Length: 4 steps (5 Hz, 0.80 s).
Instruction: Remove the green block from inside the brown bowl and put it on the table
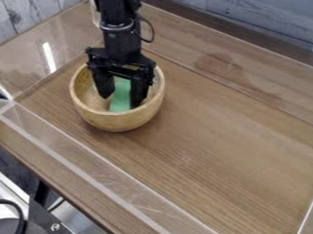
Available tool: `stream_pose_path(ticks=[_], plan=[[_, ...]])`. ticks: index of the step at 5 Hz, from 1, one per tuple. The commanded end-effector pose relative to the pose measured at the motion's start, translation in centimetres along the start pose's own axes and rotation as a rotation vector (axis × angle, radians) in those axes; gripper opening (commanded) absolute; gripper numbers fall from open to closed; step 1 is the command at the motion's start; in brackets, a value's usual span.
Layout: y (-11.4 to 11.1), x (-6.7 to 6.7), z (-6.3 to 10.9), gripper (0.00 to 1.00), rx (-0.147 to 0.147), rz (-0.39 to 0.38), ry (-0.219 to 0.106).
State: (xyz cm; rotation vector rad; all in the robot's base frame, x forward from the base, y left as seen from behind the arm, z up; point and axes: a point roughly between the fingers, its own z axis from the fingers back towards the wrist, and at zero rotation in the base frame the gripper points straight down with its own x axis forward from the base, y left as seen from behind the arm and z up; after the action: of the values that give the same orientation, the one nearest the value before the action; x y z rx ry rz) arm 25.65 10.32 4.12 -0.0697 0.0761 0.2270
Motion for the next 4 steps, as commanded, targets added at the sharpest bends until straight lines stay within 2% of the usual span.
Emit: stream_pose_path(ticks=[1, 4], plan=[[0.35, 1.12, 1.45, 1.0, 0.005, 0.008, -0.059], [0.33, 1.38, 1.62, 1.0, 0.003, 0.018, -0.071]])
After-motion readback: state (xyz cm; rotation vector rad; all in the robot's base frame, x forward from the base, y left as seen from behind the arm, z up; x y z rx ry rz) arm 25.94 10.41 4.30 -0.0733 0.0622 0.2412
